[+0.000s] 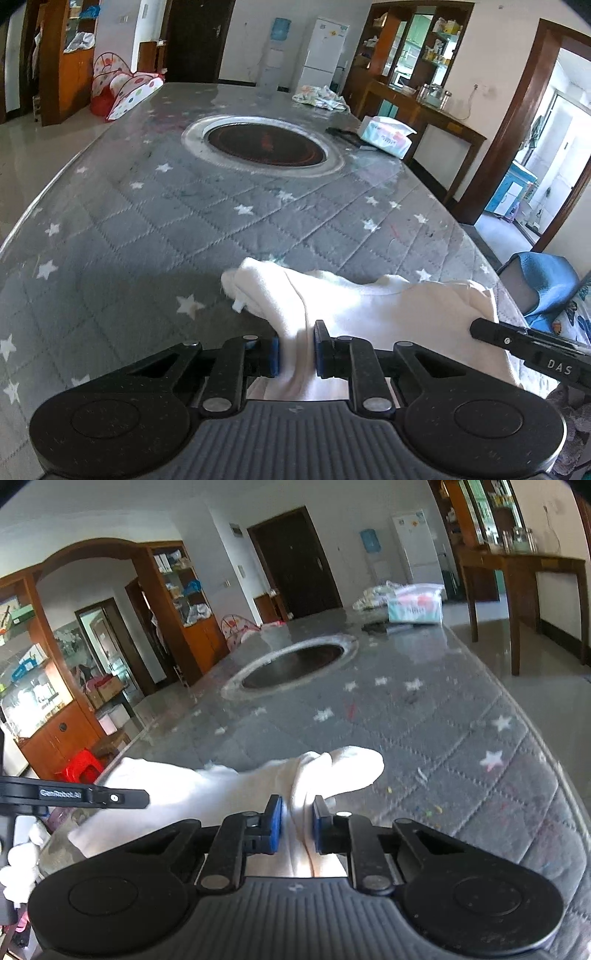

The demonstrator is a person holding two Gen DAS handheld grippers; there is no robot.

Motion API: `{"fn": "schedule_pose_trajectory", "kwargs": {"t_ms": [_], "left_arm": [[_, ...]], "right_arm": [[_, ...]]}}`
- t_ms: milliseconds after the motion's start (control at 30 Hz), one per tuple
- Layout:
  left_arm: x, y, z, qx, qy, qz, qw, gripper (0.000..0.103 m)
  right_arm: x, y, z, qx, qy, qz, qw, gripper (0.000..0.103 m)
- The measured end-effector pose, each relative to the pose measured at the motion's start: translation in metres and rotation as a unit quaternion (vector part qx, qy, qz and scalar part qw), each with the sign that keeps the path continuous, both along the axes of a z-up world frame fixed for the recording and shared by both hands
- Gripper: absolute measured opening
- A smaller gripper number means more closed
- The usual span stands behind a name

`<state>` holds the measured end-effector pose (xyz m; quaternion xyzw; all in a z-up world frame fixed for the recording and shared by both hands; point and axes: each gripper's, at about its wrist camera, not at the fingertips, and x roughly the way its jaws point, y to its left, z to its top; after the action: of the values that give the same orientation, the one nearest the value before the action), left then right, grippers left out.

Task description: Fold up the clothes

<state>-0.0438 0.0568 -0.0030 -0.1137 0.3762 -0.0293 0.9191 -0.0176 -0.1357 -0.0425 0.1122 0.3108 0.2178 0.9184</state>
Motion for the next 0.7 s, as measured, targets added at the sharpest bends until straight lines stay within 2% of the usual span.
{"fn": "schedule_pose_trajectory", "kwargs": {"t_ms": [700], "left_arm": [[0.039,-0.042,0.042,0.014,-0.049,-0.049,0.9975,0.018]], "right_arm": [[0.007,-0.020,0.061,-0.032,-0.087,-0.032,0.995,0.015]]}}
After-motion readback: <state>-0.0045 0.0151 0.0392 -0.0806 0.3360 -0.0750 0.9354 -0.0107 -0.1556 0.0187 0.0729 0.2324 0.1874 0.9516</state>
